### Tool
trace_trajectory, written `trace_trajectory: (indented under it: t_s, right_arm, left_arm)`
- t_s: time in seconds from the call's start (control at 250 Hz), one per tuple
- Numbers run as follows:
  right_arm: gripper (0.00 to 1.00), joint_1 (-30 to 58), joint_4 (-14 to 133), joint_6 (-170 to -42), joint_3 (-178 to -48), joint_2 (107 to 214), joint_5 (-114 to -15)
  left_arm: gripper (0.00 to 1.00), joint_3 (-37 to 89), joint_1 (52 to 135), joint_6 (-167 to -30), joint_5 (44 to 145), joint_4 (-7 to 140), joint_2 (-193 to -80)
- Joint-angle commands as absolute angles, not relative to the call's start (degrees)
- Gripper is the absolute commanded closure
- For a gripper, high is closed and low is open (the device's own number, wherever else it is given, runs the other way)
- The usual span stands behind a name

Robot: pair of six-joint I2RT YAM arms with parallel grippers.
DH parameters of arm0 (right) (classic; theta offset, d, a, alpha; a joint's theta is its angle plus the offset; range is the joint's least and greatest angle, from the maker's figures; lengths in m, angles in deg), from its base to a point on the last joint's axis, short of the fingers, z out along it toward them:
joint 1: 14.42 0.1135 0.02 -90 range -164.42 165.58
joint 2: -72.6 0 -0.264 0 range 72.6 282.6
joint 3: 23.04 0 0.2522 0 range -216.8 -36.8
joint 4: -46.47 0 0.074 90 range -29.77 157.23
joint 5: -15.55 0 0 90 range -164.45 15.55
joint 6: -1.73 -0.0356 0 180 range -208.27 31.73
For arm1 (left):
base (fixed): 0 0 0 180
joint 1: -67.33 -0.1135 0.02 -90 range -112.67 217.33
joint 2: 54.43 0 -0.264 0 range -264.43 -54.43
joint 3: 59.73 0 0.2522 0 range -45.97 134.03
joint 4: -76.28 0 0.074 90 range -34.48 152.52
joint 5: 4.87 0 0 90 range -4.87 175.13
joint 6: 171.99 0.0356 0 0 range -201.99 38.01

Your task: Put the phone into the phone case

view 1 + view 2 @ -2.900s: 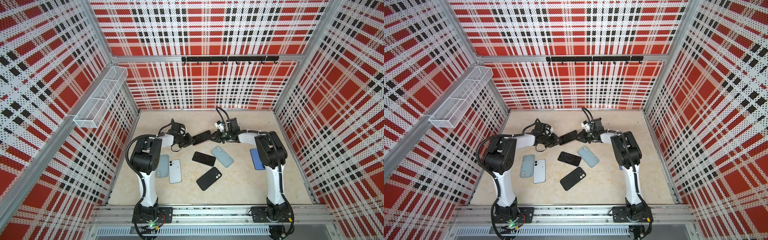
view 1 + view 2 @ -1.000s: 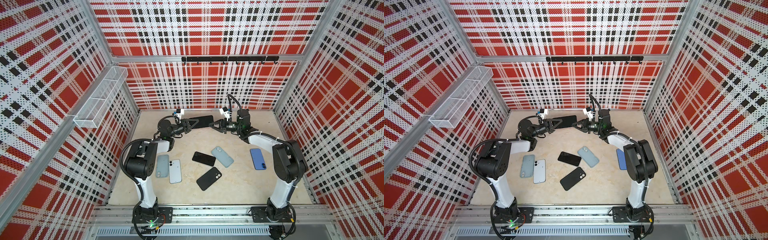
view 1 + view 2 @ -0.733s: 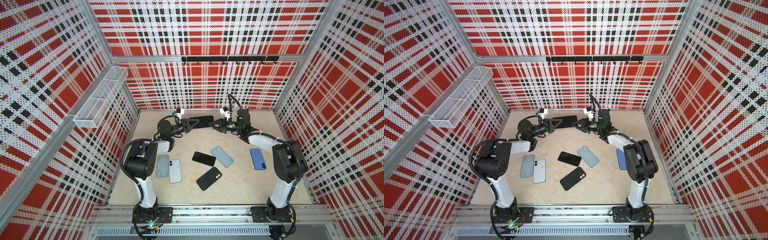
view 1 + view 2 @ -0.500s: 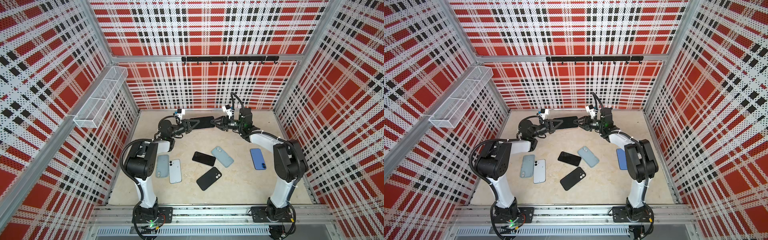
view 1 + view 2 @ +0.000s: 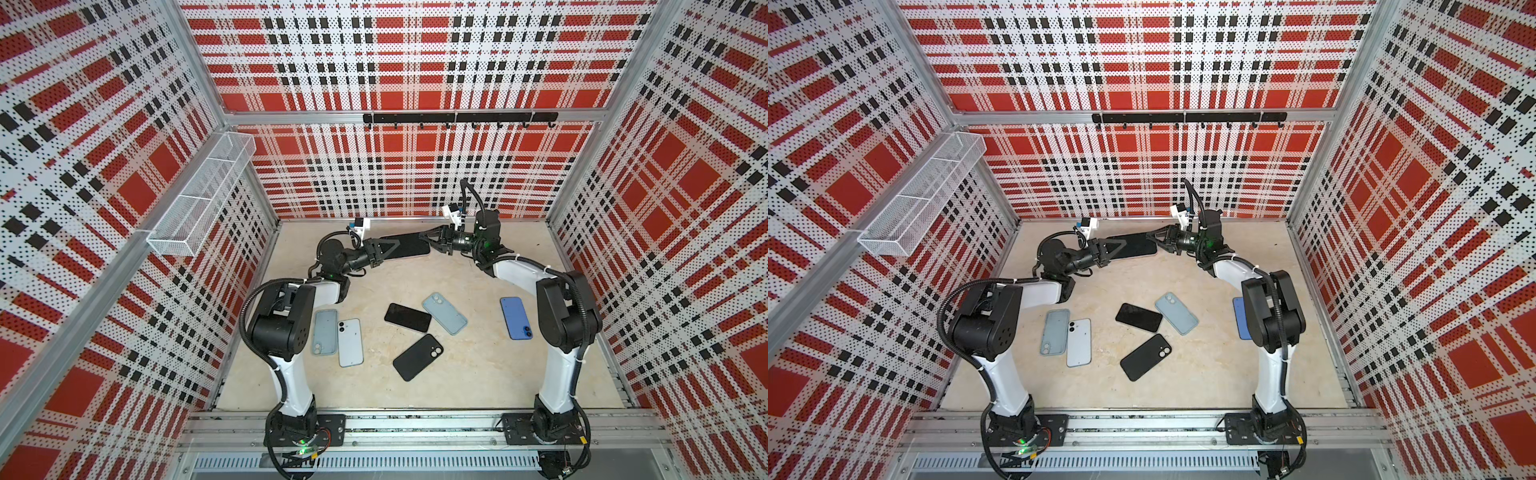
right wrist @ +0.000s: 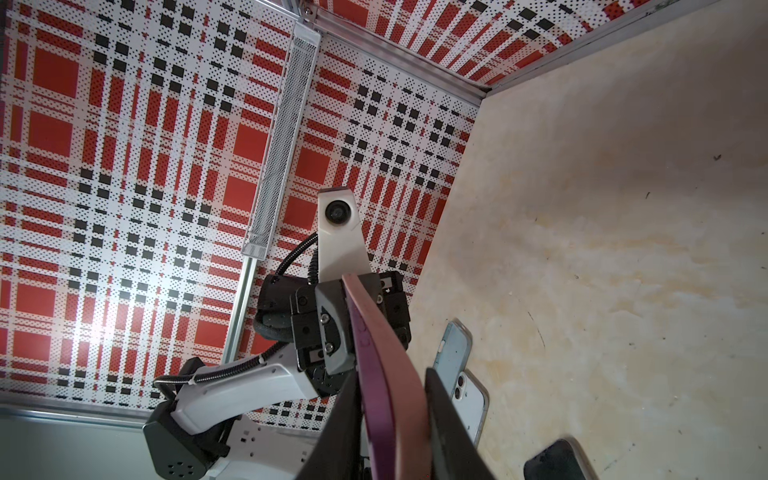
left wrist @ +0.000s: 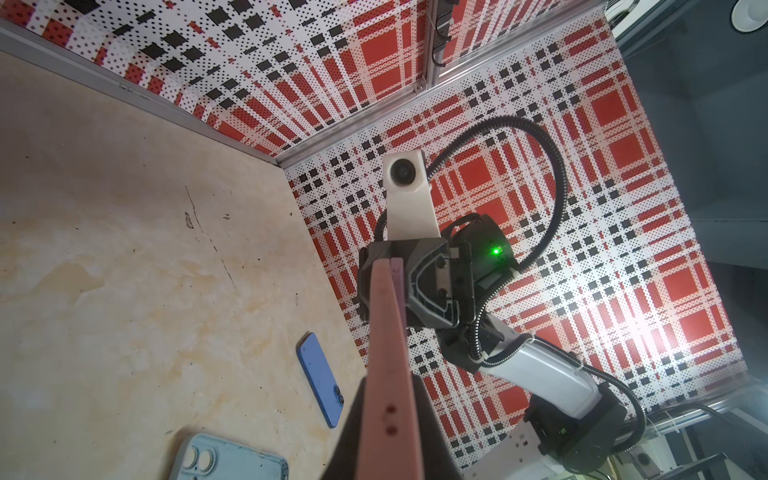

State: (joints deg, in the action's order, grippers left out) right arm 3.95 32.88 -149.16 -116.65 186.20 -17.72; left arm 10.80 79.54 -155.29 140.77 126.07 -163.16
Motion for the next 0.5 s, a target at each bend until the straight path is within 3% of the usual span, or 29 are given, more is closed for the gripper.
trace_trajectory:
  t_s: [0.0, 0.156, 0.24, 0.292, 0.352, 0.5]
  right_arm:
    - [0.81, 4.24, 24.91, -149.52, -119.34, 186.49, -18.85]
    - [0.94, 4.26, 22.50, -149.59, -117.86, 186.71, -20.13]
    - [0.94, 4.18, 21.40, -149.76, -116.92, 186.65, -20.39]
    - [0.89, 4.19, 20.70, -150.11, -116.37, 186.53, -20.48]
    - [0.74, 4.15, 19.74, -150.59, -115.91, 186.46, -20.48]
    - [0.59, 3.98, 16.66, -153.20, -115.63, 186.65, -19.83]
  left_arm:
    - [0.89, 11.68, 80.56, -155.46, 143.36, 125.07, -161.77]
    - [0.90, 11.86, 80.71, -155.58, 143.58, 125.10, -161.16]
    - [0.90, 11.99, 80.77, -155.72, 143.75, 124.95, -160.66]
    - [0.90, 12.10, 80.72, -155.77, 143.80, 125.01, -160.33]
    - [0.90, 12.22, 80.86, -155.82, 143.91, 125.03, -159.88]
    - [0.90, 12.31, 81.16, -155.81, 144.41, 125.18, -159.37]
